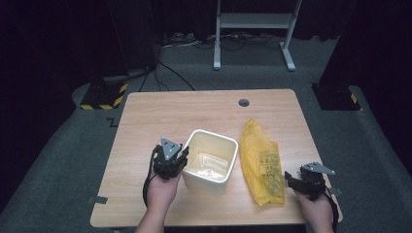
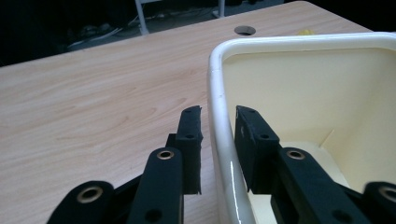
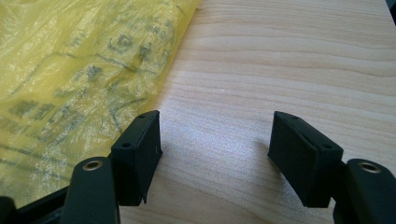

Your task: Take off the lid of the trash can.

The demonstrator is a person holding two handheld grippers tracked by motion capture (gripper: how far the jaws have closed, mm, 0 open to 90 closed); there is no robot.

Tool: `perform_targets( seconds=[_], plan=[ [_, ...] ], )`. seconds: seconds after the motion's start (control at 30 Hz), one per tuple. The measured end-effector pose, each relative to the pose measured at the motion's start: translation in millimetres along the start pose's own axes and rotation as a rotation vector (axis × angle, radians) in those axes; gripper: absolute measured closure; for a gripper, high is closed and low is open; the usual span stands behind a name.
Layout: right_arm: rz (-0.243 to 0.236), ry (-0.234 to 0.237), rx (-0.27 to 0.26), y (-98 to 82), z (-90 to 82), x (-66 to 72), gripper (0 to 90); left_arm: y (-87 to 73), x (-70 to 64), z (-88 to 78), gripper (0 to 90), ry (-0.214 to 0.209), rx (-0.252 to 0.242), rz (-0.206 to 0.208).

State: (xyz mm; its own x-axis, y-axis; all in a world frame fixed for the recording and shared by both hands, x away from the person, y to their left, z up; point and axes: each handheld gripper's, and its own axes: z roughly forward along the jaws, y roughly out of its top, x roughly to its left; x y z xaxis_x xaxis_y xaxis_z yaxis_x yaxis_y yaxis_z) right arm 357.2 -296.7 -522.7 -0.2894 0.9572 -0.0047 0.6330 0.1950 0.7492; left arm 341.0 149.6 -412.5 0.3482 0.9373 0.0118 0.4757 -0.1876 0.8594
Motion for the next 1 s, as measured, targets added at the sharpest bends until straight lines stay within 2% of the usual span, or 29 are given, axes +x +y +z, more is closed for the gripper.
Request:
perform_targets(
  seconds=[0.13,0.37,0.8,1.0],
  plan=[
    [0.0,0.0,0.0,0.0,0.0,0.0,33.9,1.3,-1.7,0.3,78.4,-0.005,0.007,-0.002],
    [0.0,0.0,0.0,0.0,0.0,0.0,33.9,1.7,-2.8,0.2,79.5,0.004,0.005,-0.012],
    [-0.001,0.0,0.0,0.0,0.0,0.1,33.9,4.7,-6.3,0.0,80.4,0.024,0.009,0.007],
    [-0.001,-0.001,0.0,0.0,0.0,0.1,33.9,4.3,-8.1,-1.1,80.5,0.03,-0.015,0.005]
  ],
)
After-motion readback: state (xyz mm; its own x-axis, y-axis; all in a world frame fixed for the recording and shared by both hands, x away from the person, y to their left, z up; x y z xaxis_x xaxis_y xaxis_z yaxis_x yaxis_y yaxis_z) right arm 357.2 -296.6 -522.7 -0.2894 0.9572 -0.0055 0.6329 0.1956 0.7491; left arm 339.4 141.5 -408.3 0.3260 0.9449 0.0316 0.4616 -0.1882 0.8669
